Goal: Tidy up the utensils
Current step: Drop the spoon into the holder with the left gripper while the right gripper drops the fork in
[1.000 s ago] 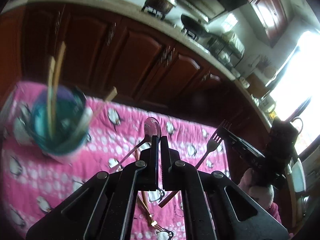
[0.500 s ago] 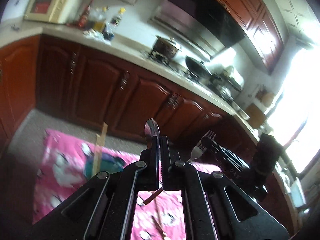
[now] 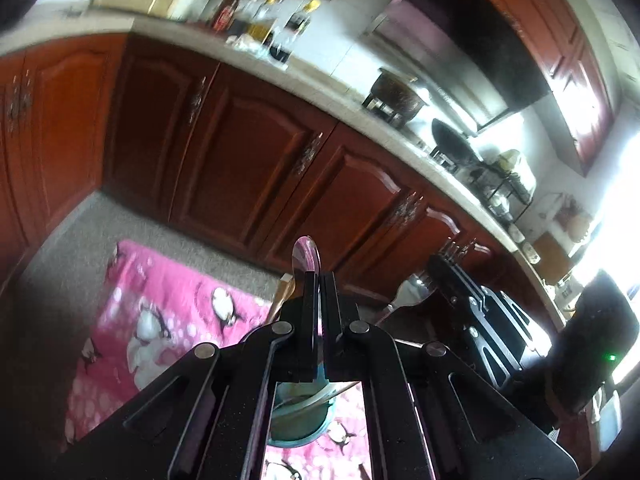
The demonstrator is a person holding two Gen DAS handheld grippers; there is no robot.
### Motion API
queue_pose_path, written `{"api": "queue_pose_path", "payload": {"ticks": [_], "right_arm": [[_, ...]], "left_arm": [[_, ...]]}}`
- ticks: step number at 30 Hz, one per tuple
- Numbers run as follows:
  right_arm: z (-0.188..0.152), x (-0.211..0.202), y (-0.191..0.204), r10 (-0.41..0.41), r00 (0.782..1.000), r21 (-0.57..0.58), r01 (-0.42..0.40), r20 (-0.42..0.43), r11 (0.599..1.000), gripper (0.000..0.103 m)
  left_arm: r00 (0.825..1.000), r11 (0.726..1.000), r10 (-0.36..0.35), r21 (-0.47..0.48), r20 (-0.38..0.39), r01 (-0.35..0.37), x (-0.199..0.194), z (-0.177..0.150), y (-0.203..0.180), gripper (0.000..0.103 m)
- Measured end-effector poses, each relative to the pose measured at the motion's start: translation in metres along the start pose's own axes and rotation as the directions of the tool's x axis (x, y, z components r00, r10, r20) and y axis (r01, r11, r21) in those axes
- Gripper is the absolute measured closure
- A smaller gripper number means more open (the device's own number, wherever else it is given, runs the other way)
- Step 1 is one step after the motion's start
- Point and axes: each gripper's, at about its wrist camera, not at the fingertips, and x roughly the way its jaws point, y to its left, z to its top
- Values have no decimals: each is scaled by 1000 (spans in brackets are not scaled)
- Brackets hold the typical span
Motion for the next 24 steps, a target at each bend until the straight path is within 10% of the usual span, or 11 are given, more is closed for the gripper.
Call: {"api": "queue_pose_path", "payload": {"ticks": [11, 13, 16, 24], "right_arm": [[-47, 52, -13, 250, 950, 176, -218, -187, 960, 97], [-45, 42, -23, 264, 951, 209, -228, -163, 951, 78], [-40, 28, -33, 267, 953, 229, -231, -144, 946, 78], [-44, -9, -45, 237, 963, 236, -201, -132, 951, 74]], "left_arm": [[995, 998, 68, 1, -74, -69, 14, -26, 11, 102], [996, 997, 72, 18, -58, -71, 8, -25, 7, 93], [997, 997, 75, 27, -34, -74, -1, -22, 2, 65], [989, 987, 143, 72, -30, -141, -14, -30, -12, 57]]}}
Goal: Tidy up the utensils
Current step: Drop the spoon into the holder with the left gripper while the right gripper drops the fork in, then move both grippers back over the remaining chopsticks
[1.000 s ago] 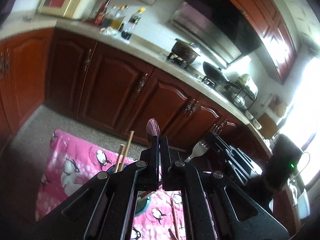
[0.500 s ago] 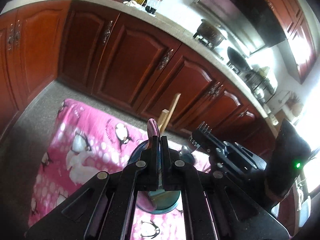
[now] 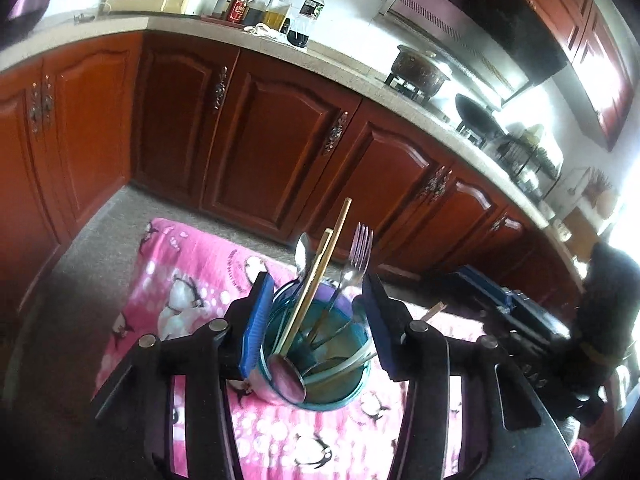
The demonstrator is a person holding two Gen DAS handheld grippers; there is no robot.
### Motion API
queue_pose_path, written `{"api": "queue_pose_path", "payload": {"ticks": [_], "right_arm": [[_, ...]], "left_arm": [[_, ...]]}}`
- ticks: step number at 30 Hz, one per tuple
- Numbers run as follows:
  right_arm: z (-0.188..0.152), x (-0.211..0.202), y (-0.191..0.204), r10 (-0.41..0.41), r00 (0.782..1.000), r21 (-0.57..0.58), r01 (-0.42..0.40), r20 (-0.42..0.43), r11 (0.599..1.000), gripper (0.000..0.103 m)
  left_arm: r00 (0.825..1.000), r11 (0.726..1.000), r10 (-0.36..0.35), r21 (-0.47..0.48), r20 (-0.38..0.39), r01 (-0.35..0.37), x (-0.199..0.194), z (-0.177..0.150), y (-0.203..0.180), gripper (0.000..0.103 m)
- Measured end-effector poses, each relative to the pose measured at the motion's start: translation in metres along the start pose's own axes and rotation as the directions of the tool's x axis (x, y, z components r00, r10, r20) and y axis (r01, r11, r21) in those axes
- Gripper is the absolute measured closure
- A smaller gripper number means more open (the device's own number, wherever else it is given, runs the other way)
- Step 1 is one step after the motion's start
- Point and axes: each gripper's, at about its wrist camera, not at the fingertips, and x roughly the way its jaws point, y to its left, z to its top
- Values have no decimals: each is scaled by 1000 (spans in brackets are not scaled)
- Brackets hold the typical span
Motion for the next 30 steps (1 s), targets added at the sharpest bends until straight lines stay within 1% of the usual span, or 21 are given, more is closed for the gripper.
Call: {"api": "queue_pose_path", "payload": {"ticks": [3, 6, 10, 14, 16, 20, 25, 30], "right_arm": [[-12, -12, -1, -14, 1000, 18, 14, -2, 1000, 70], [-26, -20, 2, -37, 999, 30, 38, -24, 999, 68], [-45, -33, 2, -57, 997, 69, 60, -43, 996, 66], [-63, -52, -4, -83, 995, 113, 88, -50, 990, 65], [-72, -63, -9, -114, 992, 134, 121, -56, 984, 64], [-86, -83, -20, -144, 987, 177, 154, -65, 972, 63], [-106, -109, -35, -202, 975, 204, 216, -89, 955, 61], [-128, -129, -52, -252, 960, 218, 274, -123, 937, 60]], "left_arm": [[999, 998, 44, 36, -9, -44, -3, -8, -9, 56], [995, 992, 96, 77, -5, -95, -8, -18, -21, 56], [991, 983, 135, 126, 16, -136, -16, -33, -36, 55], [988, 975, 151, 159, 19, -152, -19, -49, -49, 55], [986, 970, 164, 177, 25, -166, -21, -57, -57, 55], [987, 967, 161, 199, 17, -161, -20, -70, -74, 55], [986, 954, 164, 254, 8, -160, -14, -91, -101, 54], [991, 951, 130, 285, -28, -117, -2, -110, -125, 54]]}}
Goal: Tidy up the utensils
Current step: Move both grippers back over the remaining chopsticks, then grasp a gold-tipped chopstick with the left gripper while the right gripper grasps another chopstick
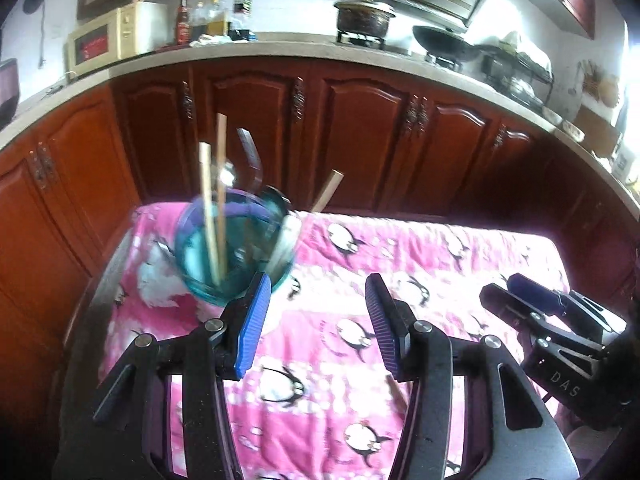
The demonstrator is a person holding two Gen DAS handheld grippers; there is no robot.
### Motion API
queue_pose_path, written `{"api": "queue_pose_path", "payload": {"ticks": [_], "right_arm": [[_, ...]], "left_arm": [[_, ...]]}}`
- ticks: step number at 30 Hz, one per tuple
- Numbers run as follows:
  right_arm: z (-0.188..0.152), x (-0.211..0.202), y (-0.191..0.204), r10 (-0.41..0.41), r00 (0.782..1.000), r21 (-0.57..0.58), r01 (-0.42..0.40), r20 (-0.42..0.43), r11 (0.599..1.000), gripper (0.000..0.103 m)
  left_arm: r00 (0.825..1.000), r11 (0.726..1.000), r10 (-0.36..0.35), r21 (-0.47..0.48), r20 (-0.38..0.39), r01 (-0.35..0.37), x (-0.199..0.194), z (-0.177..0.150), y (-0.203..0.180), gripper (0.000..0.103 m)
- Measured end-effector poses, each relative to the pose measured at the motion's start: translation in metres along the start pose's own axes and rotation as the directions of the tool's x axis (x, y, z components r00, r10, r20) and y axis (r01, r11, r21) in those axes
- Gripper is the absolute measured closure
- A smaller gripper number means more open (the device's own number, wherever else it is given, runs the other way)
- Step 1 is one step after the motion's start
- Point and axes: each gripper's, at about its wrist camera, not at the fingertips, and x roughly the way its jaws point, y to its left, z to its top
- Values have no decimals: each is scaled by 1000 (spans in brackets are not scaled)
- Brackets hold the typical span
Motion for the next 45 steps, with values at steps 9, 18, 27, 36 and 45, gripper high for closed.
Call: {"api": "queue_pose_path", "payload": {"ticks": [9, 18, 27, 36, 45], "right_arm": [[-29, -3, -51, -64, 996, 62, 67, -56, 996, 60], [-55, 22, -81, -9, 990, 119, 26, -141, 993, 60], [-71, 60, -80, 101, 968, 133, -71, -232, 989, 71], [-58, 89, -78, 205, 940, 151, -168, -273, 974, 75], [-39, 162, -62, 261, 887, 188, -202, -380, 961, 75]], "left_arm": [[995, 997, -61, 37, -78, 64, 26, -17, -41, 54], [956, 982, -185, -21, -228, 186, 61, -41, -34, 54], [833, 944, -329, -130, -445, 303, 111, -90, -39, 67], [793, 940, -341, -185, -505, 286, 150, -101, -51, 91], [805, 938, -347, -183, -481, 295, 142, -86, -21, 97]]}}
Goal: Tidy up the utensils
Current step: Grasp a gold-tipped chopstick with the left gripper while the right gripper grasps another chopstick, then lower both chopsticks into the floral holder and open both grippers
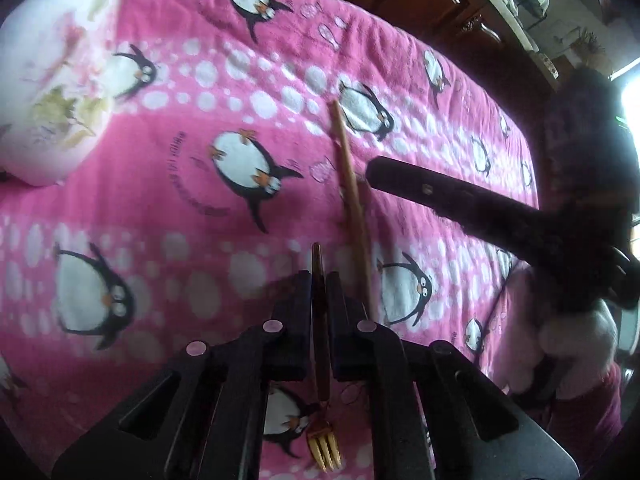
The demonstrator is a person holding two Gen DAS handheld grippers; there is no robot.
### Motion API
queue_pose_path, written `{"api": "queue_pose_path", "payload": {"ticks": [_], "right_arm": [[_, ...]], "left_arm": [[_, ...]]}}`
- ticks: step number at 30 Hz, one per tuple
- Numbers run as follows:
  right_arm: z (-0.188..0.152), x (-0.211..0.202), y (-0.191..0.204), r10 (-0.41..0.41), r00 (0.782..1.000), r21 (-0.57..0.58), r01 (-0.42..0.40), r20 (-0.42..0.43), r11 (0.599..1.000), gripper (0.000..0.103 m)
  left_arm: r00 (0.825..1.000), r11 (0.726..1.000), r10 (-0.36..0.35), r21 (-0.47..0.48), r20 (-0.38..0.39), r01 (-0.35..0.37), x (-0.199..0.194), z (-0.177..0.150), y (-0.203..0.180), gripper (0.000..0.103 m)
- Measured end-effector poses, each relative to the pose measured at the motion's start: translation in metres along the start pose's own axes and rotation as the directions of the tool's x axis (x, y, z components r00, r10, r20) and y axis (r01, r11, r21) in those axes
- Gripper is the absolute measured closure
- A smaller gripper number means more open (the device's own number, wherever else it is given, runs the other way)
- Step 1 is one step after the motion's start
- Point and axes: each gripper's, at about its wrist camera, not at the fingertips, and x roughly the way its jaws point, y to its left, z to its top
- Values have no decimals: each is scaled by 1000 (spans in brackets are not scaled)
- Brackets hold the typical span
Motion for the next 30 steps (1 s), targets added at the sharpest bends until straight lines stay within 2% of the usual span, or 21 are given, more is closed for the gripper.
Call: {"api": "queue_pose_path", "payload": {"ticks": [4, 5, 6, 8, 14, 20, 24, 30], "right_arm": [[19, 25, 7, -23, 999, -15, 23, -33, 1000, 77], [21, 31, 9, -41, 998, -19, 40, -40, 999, 82], [23, 35, 11, -60, 998, -28, 59, -36, 998, 93], [24, 34, 12, -61, 998, -35, 60, -21, 998, 95], [15, -20, 20, 2, 997, -55, 2, 75, 998, 96], [2, -81, 45, 50, 983, -126, -27, 178, 992, 97], [1, -112, 63, 59, 966, -170, -17, 250, 985, 98], [20, -155, 101, 135, 932, -235, -56, 336, 970, 98]], "left_arm": [[999, 1000, -1, -5, 35, 1, -19, 4, 11, 97], [999, 1000, -1, -4, 42, 2, -23, 5, 12, 97], [998, 1000, 3, 1, 55, -3, -29, 6, 13, 97], [997, 1000, 8, 6, 75, -8, -38, 6, 14, 98], [989, 999, -2, 36, 149, -3, -72, 8, 11, 98], [975, 999, -12, 50, 222, 1, -105, 12, 4, 98], [963, 998, -10, 63, 271, -7, -137, 14, 1, 98], [940, 995, -19, 95, 342, -14, -195, 25, -5, 98]]}}
